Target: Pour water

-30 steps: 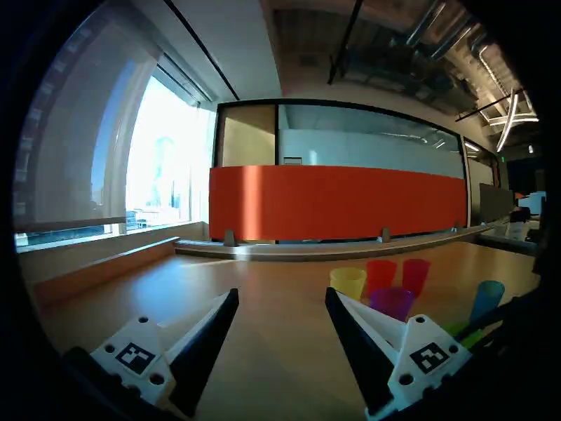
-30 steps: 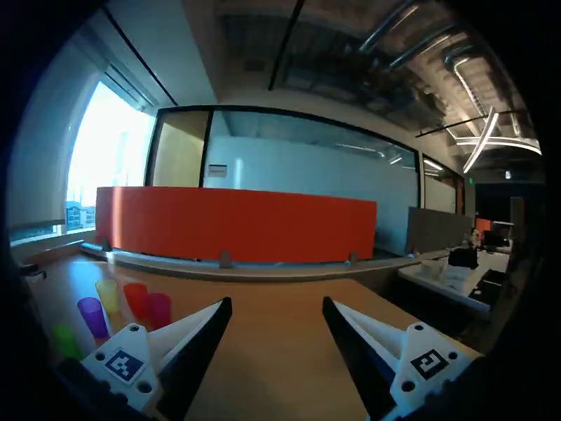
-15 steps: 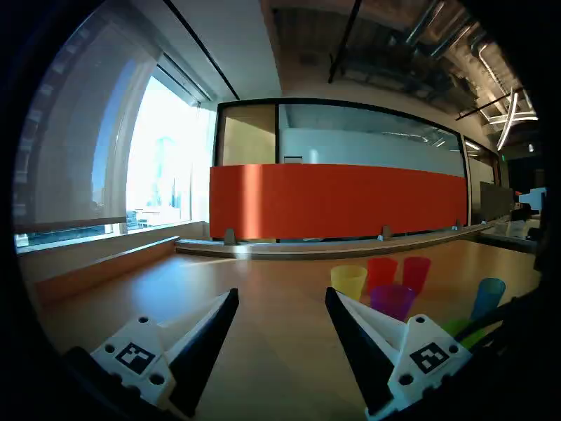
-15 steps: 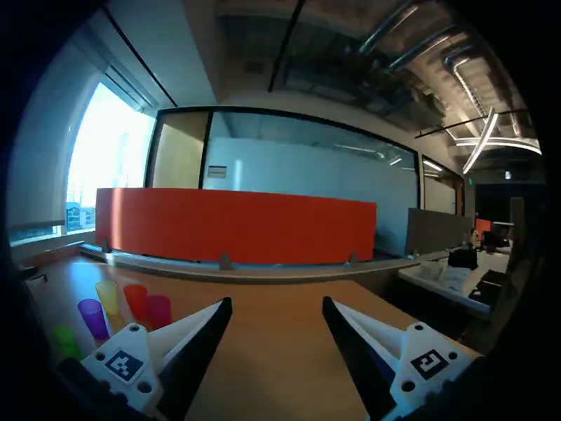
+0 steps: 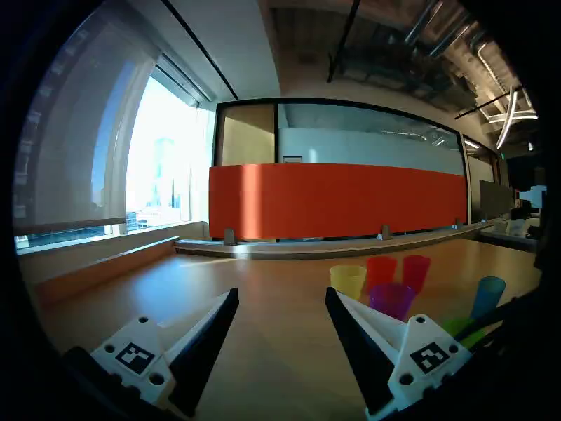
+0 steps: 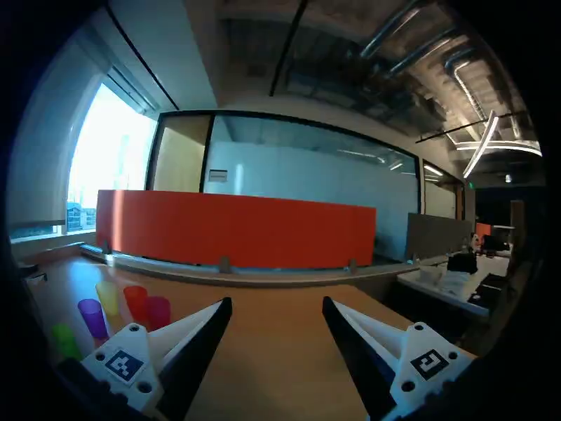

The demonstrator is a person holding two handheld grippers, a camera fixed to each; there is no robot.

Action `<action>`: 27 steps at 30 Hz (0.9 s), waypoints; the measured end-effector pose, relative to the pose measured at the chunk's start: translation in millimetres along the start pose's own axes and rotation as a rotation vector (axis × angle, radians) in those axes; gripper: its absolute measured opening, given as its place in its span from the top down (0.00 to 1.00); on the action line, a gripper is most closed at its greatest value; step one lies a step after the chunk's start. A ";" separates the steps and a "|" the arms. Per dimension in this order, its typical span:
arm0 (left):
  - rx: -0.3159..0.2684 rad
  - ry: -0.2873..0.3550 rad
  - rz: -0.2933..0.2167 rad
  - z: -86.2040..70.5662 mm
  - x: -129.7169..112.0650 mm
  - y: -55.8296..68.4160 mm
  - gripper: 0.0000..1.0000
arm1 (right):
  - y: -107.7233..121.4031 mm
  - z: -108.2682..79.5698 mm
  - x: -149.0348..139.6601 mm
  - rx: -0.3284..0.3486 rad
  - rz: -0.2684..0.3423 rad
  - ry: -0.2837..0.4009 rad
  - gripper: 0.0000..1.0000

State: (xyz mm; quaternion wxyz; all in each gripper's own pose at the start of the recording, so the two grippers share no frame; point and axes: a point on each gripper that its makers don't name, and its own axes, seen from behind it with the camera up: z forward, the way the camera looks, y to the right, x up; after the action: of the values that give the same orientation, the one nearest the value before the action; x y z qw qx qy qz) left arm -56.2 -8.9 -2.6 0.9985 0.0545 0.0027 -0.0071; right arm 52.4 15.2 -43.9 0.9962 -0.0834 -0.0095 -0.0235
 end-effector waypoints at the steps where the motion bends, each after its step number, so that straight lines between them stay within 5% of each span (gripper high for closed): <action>1: 0.000 0.000 0.000 0.1 0.1 0.0 0.08 | -0.6 -0.1 0.4 0.004 0.000 0.007 0.00; 27: 0.000 0.001 0.001 0.8 -0.5 -1.3 0.08 | -20.1 25.5 -40.0 0.106 0.062 0.091 0.00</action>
State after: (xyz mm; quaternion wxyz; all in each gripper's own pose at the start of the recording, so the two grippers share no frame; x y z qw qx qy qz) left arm -56.7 -10.2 -1.9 0.9985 0.0546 0.0030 -0.0066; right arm 11.2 1.4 -16.3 0.9989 -0.0295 0.0373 0.0042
